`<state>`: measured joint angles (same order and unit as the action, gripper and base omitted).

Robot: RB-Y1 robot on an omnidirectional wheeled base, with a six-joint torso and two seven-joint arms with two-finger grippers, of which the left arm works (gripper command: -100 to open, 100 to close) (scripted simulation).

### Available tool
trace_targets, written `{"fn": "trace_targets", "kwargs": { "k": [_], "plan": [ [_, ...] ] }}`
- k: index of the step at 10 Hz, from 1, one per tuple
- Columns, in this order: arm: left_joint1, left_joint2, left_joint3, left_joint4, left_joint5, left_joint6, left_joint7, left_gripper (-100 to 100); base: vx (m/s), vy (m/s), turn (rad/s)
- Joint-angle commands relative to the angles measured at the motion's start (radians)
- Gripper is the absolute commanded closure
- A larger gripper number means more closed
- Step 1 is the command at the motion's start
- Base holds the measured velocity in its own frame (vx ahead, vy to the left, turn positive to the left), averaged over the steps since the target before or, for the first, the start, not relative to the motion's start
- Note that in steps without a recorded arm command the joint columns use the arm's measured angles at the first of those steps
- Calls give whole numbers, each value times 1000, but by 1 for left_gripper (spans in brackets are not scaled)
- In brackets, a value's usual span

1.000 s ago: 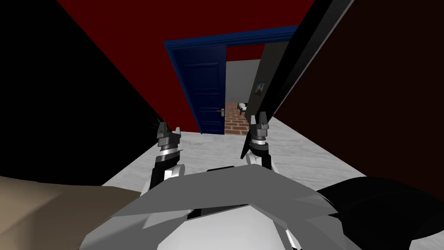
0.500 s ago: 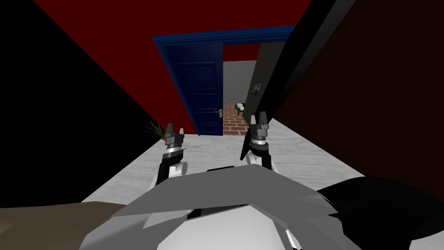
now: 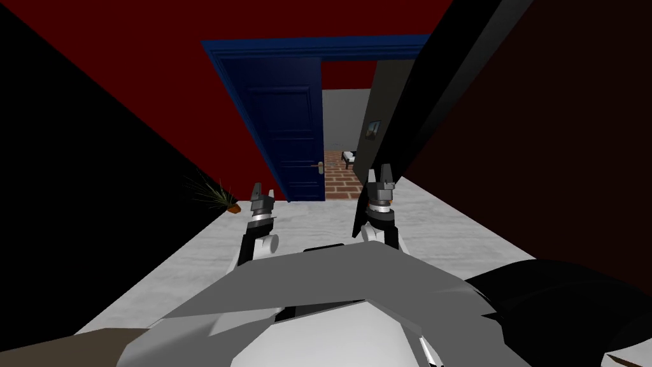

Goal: Pull the door open

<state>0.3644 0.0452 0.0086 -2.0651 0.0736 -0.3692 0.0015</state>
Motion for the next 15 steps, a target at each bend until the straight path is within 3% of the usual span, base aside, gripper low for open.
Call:
{"fn": "trace_targets", "kwargs": {
  "k": [1,6,7,15],
  "plan": [
    [-21,3,-3,36,20,-1,-25,-100,102,3,-77],
    [-91,15,-8,156,88,-6,-98,-100,87,1,-89],
    [-91,15,-8,156,88,-6,-98,-100,61,6,-29],
    [-215,23,-15,367,209,-15,-226,-100,90,9,-88]
  ]
}}
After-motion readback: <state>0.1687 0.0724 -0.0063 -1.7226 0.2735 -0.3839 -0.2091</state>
